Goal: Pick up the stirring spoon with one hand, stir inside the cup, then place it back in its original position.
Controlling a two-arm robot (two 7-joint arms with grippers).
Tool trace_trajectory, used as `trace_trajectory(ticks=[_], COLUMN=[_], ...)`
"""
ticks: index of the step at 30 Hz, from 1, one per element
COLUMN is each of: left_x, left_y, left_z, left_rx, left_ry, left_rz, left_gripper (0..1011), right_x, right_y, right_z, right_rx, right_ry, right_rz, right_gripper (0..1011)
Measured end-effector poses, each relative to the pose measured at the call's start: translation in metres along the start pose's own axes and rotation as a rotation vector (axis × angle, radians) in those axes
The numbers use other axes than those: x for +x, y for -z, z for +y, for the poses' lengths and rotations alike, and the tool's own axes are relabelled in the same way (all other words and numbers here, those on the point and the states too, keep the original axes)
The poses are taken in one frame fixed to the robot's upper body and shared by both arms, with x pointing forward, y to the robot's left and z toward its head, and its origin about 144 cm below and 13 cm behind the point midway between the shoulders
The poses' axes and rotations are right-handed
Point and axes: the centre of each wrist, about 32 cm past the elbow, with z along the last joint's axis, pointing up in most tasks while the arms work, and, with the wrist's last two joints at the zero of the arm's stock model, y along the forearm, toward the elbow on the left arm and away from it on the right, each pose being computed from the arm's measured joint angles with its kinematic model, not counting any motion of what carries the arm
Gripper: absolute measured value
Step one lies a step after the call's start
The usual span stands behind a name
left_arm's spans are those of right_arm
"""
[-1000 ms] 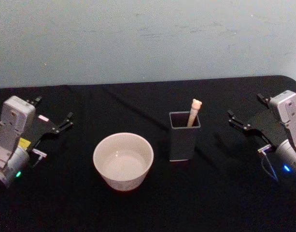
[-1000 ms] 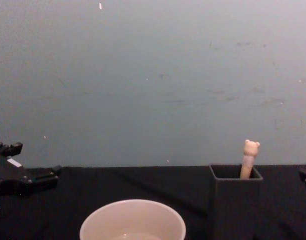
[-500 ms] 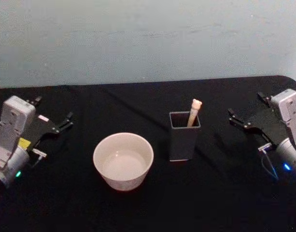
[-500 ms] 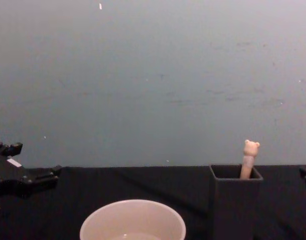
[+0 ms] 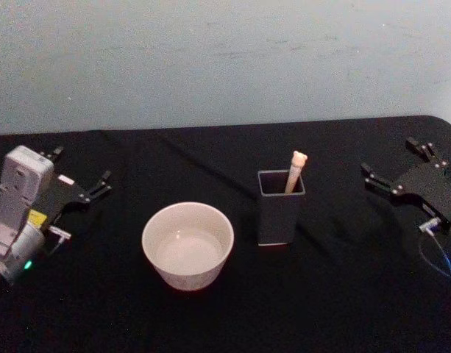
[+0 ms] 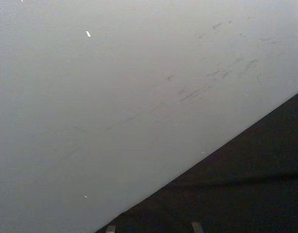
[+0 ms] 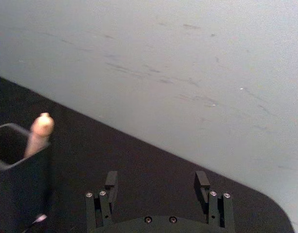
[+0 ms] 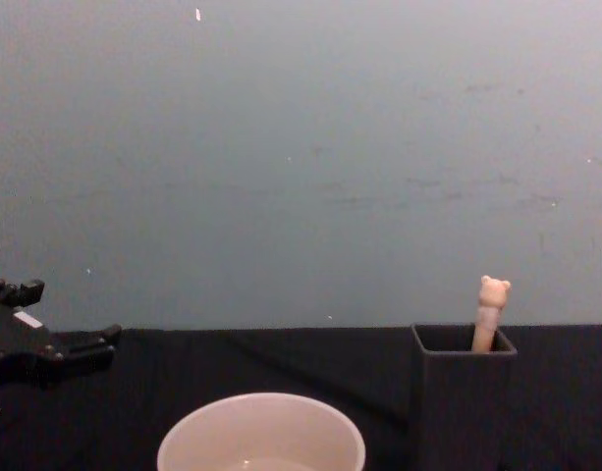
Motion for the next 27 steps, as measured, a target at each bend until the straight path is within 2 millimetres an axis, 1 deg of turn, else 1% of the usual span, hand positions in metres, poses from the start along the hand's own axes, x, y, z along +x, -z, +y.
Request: trace_trajectory(ticks=[1,2,6,12,16,20,23,27], left_x=[0.0,0.0,0.0,0.0,0.0,0.0,0.0,0.0], left_y=[0.0,0.0,0.0,0.0,0.0,0.0,0.0,0.0], left_z=[0.0,0.0,0.0,0.0,0.0,0.0,0.0,0.0], left_rx=[0.0,0.0,0.0,0.0,0.0,0.0,0.0,0.0], left_ry=[0.0,0.0,0.0,0.0,0.0,0.0,0.0,0.0], left_rz=[0.0,0.0,0.0,0.0,0.0,0.0,0.0,0.0], left_gripper=[1001,1001,1001,1001,1001,1001,1001,1001], right_x=[0.001,0.001,-0.001,-0.008,-0.015,-0.022,-0.029,-0.034], right_y=[-0.001,-0.001,-0.003,-0.004,-0.006,-0.01,-0.013,-0.015], right_z=[-0.007,-0.007,-0.027,-0.034,-0.032,-0.025,-0.016,-0.003], right_rx=[0.0,0.0,0.017,0.036,0.049,0.053,0.052,0.038], right_ry=[-0.022,-0.022,-0.107,-0.18,-0.21,-0.232,-0.243,-0.249], right_rz=[0.007,0.007,0.024,0.038,0.051,0.07,0.091,0.111], right_gripper=[1002,1002,1002,1002,1002,1002,1002,1002])
